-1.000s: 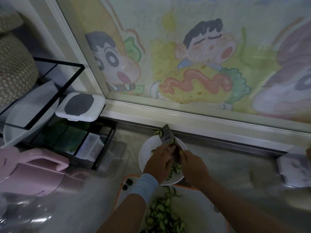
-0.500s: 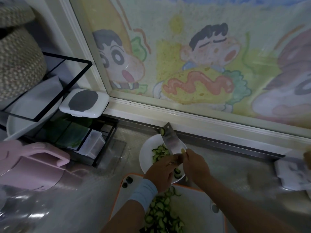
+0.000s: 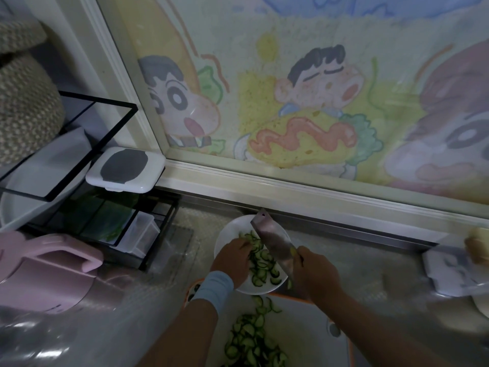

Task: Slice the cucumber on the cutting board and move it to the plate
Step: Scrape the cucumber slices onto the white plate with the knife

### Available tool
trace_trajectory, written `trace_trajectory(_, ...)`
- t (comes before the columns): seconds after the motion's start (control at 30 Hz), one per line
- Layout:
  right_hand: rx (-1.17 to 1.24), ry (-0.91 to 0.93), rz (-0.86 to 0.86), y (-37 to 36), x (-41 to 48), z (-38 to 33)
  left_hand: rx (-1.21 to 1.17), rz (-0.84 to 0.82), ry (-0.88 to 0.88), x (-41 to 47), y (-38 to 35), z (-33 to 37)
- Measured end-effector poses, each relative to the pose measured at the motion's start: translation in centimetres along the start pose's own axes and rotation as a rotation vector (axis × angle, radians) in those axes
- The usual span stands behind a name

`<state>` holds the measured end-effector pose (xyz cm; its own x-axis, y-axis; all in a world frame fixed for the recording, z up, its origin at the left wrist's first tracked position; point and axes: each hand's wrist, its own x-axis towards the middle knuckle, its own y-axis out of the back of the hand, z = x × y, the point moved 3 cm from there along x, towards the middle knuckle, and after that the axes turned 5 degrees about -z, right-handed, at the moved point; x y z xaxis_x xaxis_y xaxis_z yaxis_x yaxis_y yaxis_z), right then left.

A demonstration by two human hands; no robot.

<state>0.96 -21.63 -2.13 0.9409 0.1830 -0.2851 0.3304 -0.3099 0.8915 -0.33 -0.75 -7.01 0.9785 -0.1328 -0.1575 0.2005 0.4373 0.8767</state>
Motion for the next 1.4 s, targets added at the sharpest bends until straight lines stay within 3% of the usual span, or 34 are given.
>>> trace_trajectory(0.27,0.006,0.026,0.030,0.7,-4.8,0.3,-0.152,0.286,-0.015,-5.5,0.0,1.8)
trace_trajectory(0.57,0.044,0.043,0.116,-4.3,-14.5,5.6,-0.098,-0.084,0.157,-13.0,-6.8,3.8)
trace_trajectory(0.7,0.066,-0.024,0.095,-7.3,-17.6,8.1,-0.117,-0.069,0.239,-12.2,-6.5,5.2)
trace_trajectory(0.9,0.196,-0.087,0.072,-9.4,-18.0,8.1,-0.131,-0.095,0.108,-12.5,-7.5,5.0)
trace_trajectory(1.07,0.047,0.014,0.074,-9.0,-18.0,7.6,-0.264,0.016,0.110,-12.9,-6.8,4.3)
trace_trajectory(1.23,-0.070,0.212,0.040,-8.3,-18.6,7.0,-0.133,0.168,0.182,-13.7,-6.2,4.4)
trace_trajectory(1.33,0.036,0.165,0.042,-8.4,-18.9,7.6,-0.103,0.352,0.187,-16.1,-5.4,5.2)
trace_trajectory(1.4,0.190,0.057,0.055,-8.7,-19.1,8.4,-0.064,0.333,0.074,-18.1,-6.3,6.4)
